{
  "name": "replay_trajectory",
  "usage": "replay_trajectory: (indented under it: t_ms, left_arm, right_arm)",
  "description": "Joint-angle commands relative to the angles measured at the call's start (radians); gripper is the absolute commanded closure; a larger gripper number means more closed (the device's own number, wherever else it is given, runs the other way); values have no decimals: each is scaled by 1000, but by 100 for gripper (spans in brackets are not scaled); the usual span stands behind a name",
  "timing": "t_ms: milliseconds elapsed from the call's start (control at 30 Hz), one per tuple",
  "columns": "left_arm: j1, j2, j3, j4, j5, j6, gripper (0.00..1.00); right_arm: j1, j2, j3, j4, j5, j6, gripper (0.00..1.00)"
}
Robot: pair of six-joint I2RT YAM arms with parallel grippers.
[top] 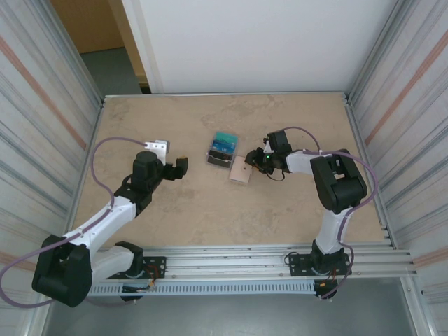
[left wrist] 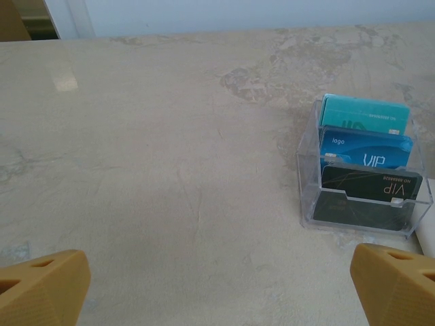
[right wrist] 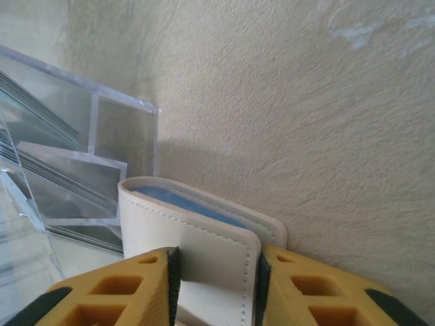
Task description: Take the credit cards out of the card holder
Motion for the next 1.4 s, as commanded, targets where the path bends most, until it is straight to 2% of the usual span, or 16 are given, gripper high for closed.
replay_trajectory:
  t_ms: [0,100,233,367,533,700,1033,1167,1367]
  left_arm:
    - [-6,4,33,-2,-20,22,1]
    - [-7,4,32,-3,-23,23,1]
    - [-7,4,36,-7,-26,21,1]
    - [-9,1,59,-46,-37,-4,1]
    - [-9,2,113,-131,-64,-113,1]
    - [-9,6,147,-153,39,-192,1]
    - [-9,18,173,-102,292,-318,1]
    - [-9,43,147,21,450,-399,2]
    - [-9,118,122,225,645,-449,13]
  right_arm:
    - [0,30,-17,30,-43,-3,74]
    - [-2,27,-18,34,-51,-3,88]
    - [-6,6,-24,37,-54,-3,100]
    - [-7,-28,-37,50,-64,-13,100]
    - [-7,-85,-81,127,-113,-16,100]
    - [-6,-149,-107,203,-177,0,100]
    - [-2,-313,-100,183,-227,-1,100]
    - [0,-364,-82,193,-252,28,100]
    - [2,-399,-32,253,-321,120,100]
